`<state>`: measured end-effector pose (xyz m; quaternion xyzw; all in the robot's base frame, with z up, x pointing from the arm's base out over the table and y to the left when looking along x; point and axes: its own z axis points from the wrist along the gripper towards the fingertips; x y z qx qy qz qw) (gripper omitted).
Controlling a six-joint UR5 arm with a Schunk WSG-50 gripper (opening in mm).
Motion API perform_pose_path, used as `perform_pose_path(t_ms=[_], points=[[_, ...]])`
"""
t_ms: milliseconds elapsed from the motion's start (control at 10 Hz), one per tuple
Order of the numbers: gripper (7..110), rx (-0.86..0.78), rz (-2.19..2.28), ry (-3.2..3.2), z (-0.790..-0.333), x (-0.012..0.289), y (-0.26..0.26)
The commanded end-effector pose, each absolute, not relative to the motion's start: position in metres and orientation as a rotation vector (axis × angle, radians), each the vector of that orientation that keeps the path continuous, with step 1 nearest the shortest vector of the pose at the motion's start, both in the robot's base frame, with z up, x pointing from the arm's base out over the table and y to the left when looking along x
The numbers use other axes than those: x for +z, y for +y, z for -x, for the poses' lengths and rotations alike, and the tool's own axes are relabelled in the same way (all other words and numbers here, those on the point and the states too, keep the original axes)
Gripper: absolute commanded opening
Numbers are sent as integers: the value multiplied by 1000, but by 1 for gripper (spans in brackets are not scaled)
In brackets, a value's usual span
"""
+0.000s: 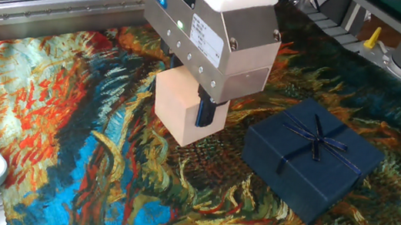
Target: Pick up one small block
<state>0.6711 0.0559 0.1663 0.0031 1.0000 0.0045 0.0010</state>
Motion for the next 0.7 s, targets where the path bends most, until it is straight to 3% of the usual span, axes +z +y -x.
perform_pose_path(t_ms=[0,600], points=[[7,38,-11,3140,-671,168,58],[7,33,-11,3142,-670,168,57]])
